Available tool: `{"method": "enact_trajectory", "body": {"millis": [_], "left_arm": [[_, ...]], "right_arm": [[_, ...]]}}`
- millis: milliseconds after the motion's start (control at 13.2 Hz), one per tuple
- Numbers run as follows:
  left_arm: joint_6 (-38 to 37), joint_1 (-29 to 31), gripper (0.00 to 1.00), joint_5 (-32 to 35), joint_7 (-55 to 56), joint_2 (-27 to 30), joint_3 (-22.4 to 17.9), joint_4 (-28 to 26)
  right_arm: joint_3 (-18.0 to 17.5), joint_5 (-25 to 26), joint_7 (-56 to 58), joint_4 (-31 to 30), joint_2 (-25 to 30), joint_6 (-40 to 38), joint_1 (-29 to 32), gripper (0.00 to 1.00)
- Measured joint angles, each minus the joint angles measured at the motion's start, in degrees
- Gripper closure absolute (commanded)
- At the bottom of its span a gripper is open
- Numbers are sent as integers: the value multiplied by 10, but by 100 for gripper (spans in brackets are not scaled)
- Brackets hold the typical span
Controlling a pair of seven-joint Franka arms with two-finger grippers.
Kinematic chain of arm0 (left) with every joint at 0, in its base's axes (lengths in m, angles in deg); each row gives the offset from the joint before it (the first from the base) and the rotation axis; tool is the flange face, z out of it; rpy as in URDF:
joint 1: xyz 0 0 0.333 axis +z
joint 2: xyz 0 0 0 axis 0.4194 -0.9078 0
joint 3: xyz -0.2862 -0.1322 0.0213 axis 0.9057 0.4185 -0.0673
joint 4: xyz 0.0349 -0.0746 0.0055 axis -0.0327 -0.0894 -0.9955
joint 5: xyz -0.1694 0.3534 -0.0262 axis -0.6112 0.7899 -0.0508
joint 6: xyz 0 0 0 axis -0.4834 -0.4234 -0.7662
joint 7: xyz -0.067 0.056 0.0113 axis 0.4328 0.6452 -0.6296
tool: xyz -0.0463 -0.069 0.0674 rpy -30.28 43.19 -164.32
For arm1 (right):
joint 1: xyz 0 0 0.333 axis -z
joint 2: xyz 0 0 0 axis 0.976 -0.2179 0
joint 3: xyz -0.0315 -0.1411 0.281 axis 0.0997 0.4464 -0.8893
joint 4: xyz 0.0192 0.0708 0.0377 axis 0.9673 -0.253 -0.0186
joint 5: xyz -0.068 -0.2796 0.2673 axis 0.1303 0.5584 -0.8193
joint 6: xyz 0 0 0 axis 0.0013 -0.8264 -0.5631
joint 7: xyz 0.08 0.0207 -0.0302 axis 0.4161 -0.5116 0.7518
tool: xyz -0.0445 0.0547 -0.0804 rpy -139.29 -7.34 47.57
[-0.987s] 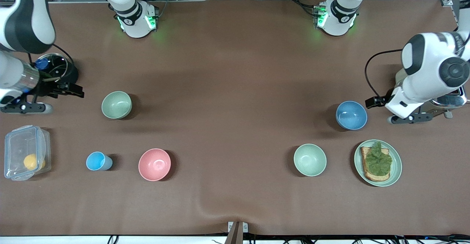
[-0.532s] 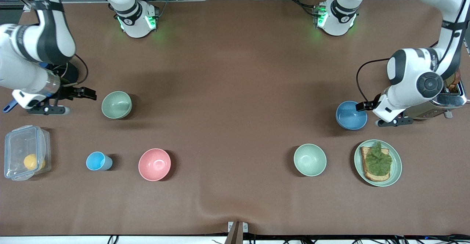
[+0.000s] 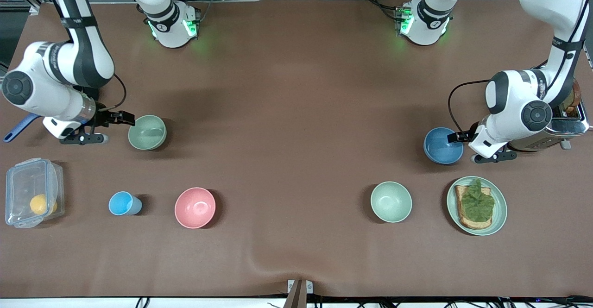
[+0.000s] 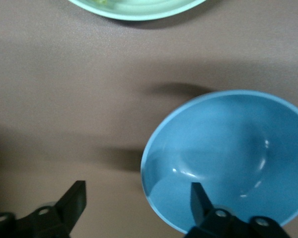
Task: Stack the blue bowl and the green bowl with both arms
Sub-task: 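Grasp the blue bowl with the left gripper while the right gripper grasps the green bowl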
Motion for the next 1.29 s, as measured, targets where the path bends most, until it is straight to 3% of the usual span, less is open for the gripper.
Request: {"method": "enact_trajectory", "body": {"millis": [76, 152, 304, 380, 684, 759, 1063, 1291], "left_arm": [[1, 0, 44, 0, 0, -4, 0, 0], [2, 0, 68, 0, 0, -7, 0, 0], [4, 0, 95, 0, 0, -12, 1, 1], [5, 0, 100, 0, 0, -14, 1, 1], [6, 1, 100, -23, 0, -18, 2, 3], [4, 1, 100, -27, -4, -16, 3, 6], [4, 1, 100, -27, -7, -14, 13, 19], [-11, 0, 100, -30, -2, -5, 44, 47]], "right_arm": [[0, 0, 13, -7, -13, 22, 6, 13], [0, 0, 24, -12, -27, 38, 14, 13], [0, 0, 36, -14, -53, 63, 26, 18], [0, -2, 37, -15, -64, 74, 27, 25], [-2, -20, 37, -17, -101, 102, 27, 92], [-2, -22, 37, -17, -104, 104, 27, 100], [-2, -24, 37, -17, -106, 106, 27, 100], [-2, -28, 36, -13, -105, 99, 27, 100]]}}
